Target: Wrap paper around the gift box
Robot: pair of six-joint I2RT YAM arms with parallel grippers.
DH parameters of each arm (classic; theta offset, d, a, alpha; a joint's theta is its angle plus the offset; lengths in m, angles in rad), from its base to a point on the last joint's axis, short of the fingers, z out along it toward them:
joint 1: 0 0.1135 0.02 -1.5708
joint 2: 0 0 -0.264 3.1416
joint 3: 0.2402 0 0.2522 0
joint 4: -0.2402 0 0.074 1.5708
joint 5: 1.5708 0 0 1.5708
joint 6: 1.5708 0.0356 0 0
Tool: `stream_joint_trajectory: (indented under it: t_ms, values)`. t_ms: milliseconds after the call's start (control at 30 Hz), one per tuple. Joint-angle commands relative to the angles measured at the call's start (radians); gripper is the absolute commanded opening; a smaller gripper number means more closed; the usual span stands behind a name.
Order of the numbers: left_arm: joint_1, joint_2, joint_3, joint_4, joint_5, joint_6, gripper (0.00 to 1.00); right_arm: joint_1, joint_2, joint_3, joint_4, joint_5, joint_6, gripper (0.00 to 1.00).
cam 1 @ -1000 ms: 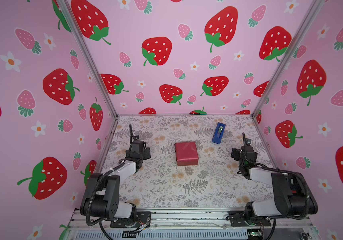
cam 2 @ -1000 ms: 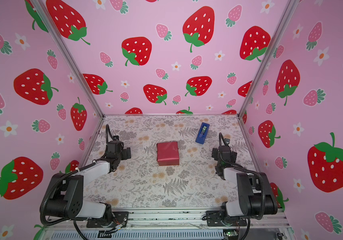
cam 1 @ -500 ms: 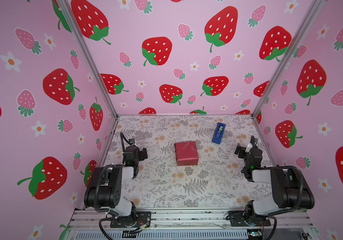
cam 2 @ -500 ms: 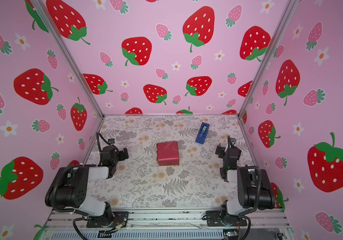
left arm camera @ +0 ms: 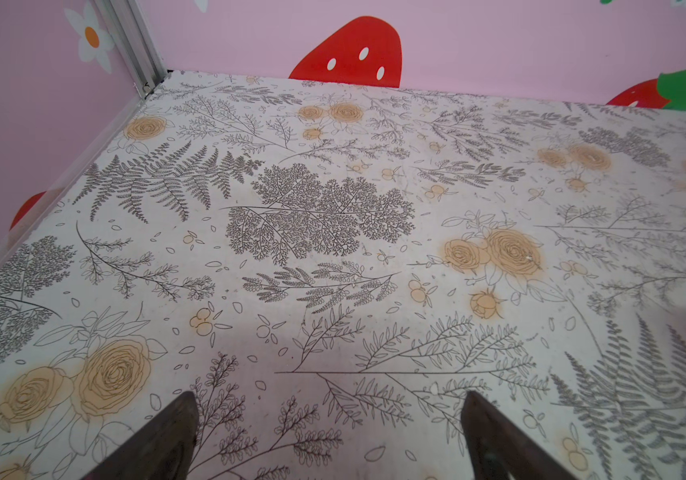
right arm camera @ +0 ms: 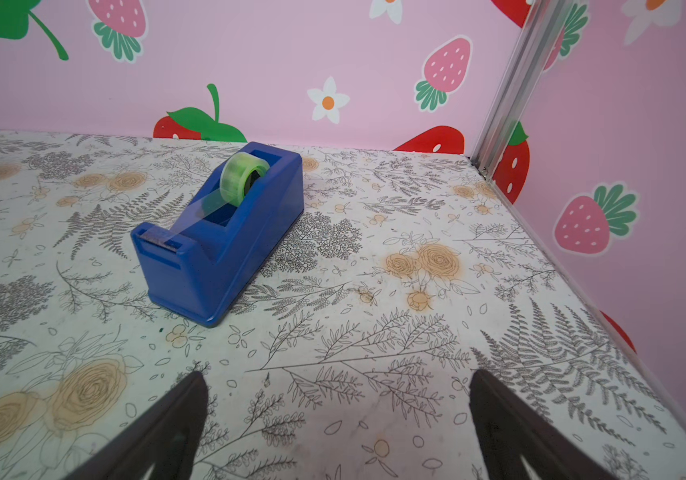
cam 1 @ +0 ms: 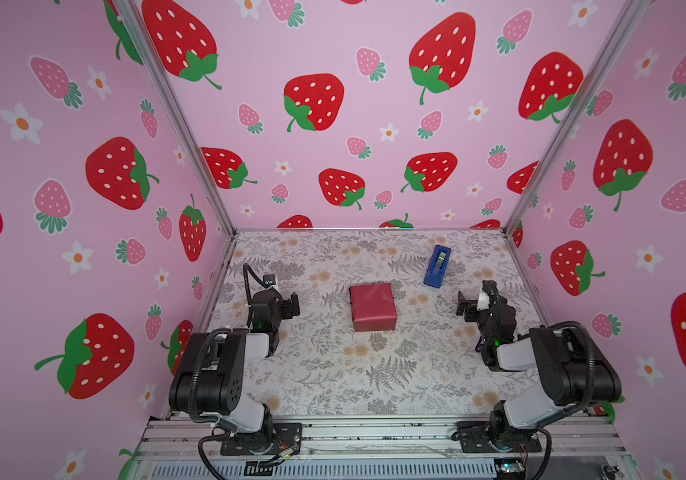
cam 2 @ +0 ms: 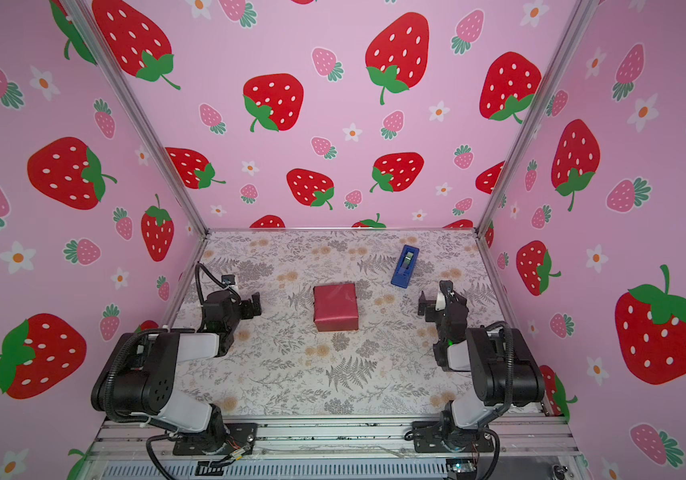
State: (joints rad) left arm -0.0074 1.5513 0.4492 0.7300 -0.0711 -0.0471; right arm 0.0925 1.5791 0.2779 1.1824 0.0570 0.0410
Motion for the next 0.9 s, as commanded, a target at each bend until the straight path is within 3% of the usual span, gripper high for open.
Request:
stream_joint_trajectory:
  t_ms: [0,867]
  values:
    - [-0.005,0.003,0.007,0.037,-0.019,0.024,0.99,0.003,0.002,0.0,0.057,0.033,-0.027,1.0]
    - [0.01,0.0,0.01,0.029,0.036,0.023,0.99,0.012,-0.005,-0.009,0.066,0.048,-0.032,1.0]
